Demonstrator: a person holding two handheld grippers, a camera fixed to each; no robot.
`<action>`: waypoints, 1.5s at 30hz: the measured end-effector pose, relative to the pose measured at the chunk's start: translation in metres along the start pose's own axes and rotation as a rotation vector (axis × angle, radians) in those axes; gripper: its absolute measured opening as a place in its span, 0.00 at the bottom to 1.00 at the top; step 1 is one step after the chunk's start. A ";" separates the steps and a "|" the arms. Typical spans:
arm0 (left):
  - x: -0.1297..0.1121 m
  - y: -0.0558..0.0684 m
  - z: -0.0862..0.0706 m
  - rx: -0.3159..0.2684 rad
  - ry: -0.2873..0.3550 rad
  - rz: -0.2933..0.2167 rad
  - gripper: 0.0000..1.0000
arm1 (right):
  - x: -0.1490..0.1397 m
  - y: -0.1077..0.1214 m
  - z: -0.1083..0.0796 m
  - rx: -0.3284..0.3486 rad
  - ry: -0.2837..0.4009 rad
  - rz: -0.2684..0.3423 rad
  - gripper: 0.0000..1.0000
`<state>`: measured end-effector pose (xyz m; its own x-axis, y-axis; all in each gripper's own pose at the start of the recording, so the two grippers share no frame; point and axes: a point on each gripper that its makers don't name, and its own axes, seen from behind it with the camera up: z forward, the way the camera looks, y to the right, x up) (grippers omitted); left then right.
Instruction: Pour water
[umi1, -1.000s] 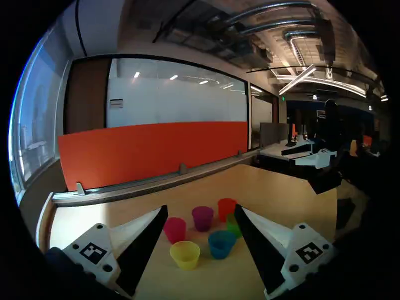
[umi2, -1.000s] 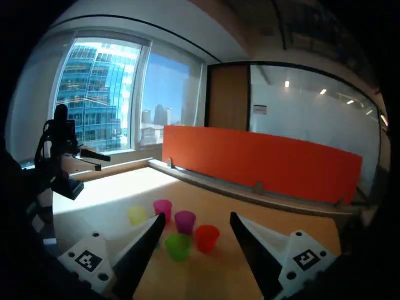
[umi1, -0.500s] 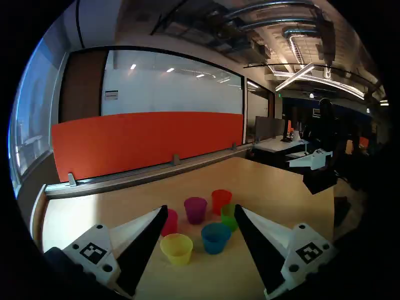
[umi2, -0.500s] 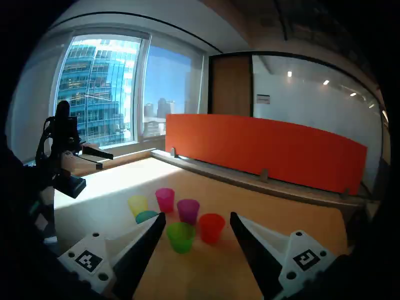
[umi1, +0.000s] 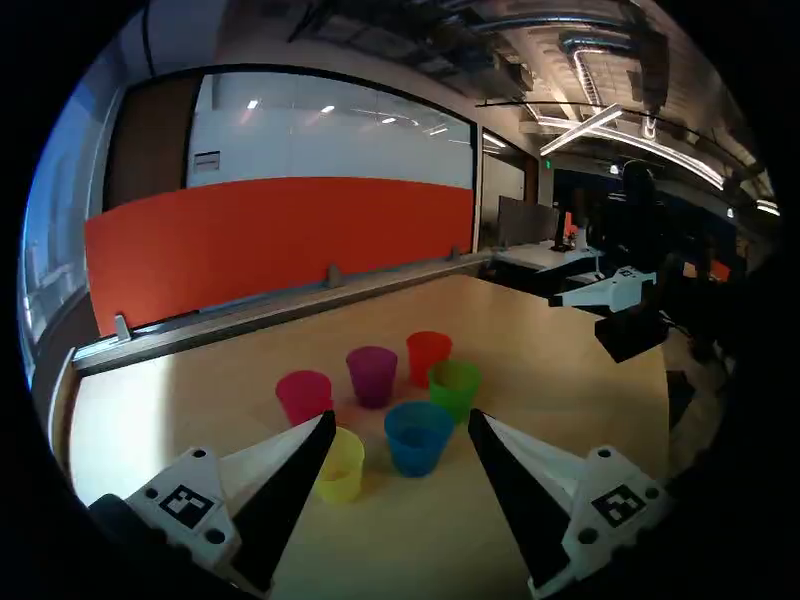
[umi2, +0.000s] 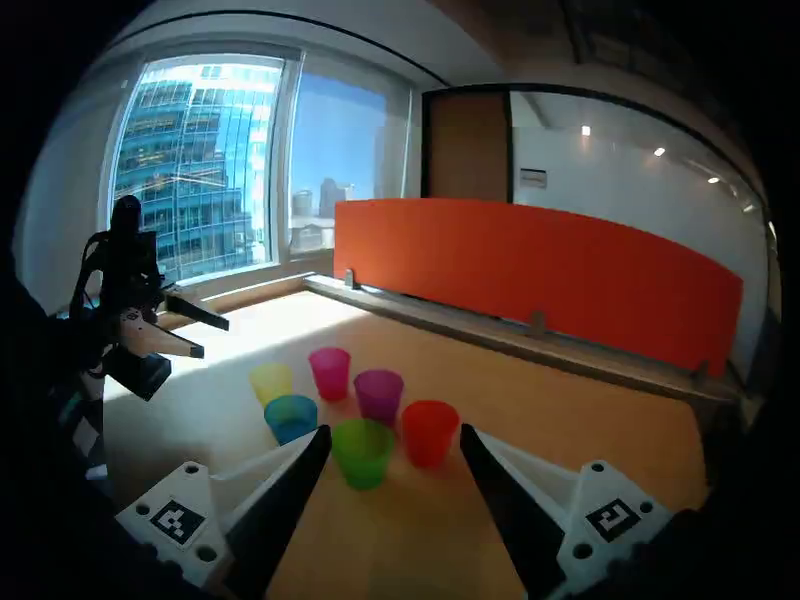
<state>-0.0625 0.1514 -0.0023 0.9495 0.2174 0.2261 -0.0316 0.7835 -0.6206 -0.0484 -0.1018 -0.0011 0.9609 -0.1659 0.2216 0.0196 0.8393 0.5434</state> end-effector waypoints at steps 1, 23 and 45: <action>-0.004 0.001 0.002 -0.005 -0.008 0.001 0.99 | -0.002 0.000 0.002 0.002 -0.005 0.002 1.00; -0.059 0.025 0.043 -0.068 -0.114 0.014 0.99 | -0.036 -0.001 0.037 0.027 -0.072 0.022 1.00; -0.093 0.034 0.076 -0.080 -0.192 0.078 0.99 | -0.048 0.005 0.059 0.034 -0.106 0.013 1.00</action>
<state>-0.1757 0.2020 0.0130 0.8684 0.3878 0.3092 -0.0702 0.7133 -0.6973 -0.1106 -0.1200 0.0387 0.9262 -0.2107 0.3126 -0.0037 0.8242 0.5664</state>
